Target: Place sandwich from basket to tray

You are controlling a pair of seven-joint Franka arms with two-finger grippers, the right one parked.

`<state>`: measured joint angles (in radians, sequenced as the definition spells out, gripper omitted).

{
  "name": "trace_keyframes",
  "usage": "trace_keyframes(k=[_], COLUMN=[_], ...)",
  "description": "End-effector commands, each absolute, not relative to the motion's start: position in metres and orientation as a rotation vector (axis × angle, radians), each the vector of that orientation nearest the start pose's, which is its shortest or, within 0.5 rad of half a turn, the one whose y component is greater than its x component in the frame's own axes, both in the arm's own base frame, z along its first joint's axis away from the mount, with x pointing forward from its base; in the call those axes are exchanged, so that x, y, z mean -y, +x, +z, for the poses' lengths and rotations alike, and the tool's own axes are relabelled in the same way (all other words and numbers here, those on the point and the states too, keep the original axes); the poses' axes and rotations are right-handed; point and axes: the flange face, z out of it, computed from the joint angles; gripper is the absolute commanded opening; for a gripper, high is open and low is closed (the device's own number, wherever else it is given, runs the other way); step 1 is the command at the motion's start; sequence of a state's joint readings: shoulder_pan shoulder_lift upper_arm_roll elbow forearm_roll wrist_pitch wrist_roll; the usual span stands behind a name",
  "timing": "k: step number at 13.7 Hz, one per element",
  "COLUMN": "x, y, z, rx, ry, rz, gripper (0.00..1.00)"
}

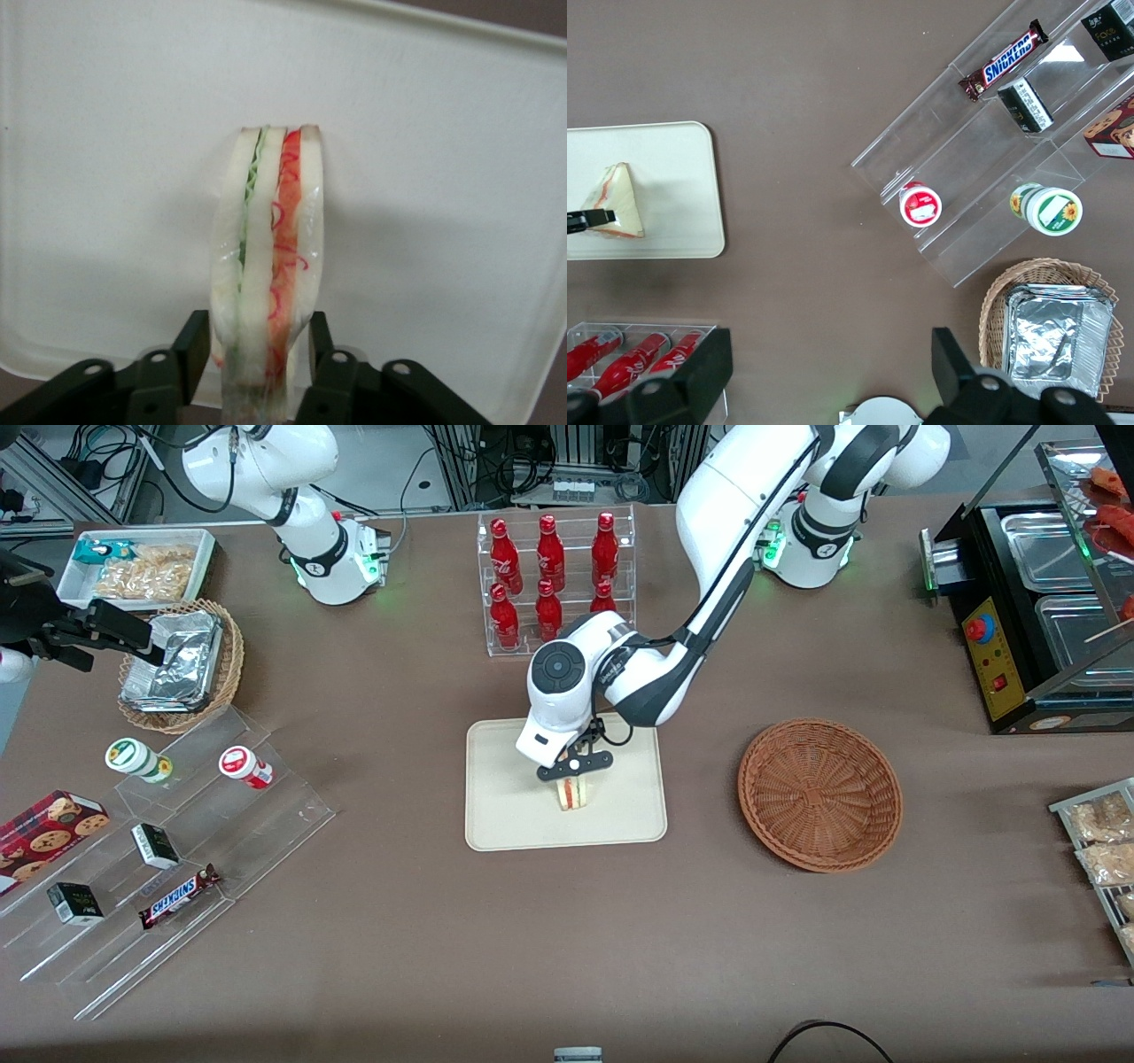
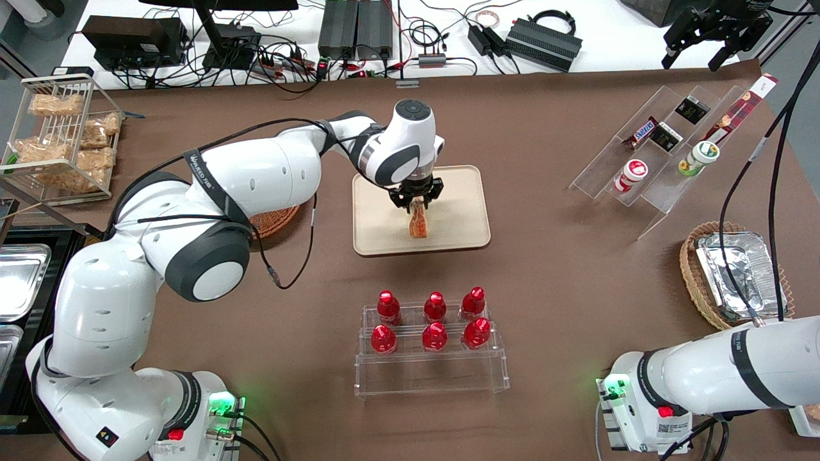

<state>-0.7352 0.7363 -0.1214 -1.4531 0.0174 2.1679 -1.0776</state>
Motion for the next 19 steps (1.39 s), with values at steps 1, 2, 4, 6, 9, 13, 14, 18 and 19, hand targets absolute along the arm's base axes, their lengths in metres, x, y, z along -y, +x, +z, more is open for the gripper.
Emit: trace_keyframes(k=[1, 2, 4, 6, 9, 13, 14, 18, 19], x=[0.535, 0.533, 0.508, 0.494, 0.442, 0.375, 0.356, 0.288, 0.271], y=[0.492, 0.492, 0.505, 0.509, 0.529, 0.555, 0.561, 0.578, 0.577], z=[0.290, 0.303, 0.323, 0.347, 0.367, 0.381, 0.385, 0.403, 0.410], rx=[0.427, 0.429, 0.444, 0.462, 0.378, 0.381, 0.372, 0.319, 0.275], ry=[-3.173, -3.175, -3.129, -3.110, -3.049, -2.978, -2.975, -2.995, -3.005], rz=[0.047, 0.035, 0.069, 0.074, 0.158, 0.262, 0.275, 0.288, 0.289], gripper=[1.00, 1.00, 1.00, 1.00, 1.00, 1.00, 1.00, 1.00, 1.00])
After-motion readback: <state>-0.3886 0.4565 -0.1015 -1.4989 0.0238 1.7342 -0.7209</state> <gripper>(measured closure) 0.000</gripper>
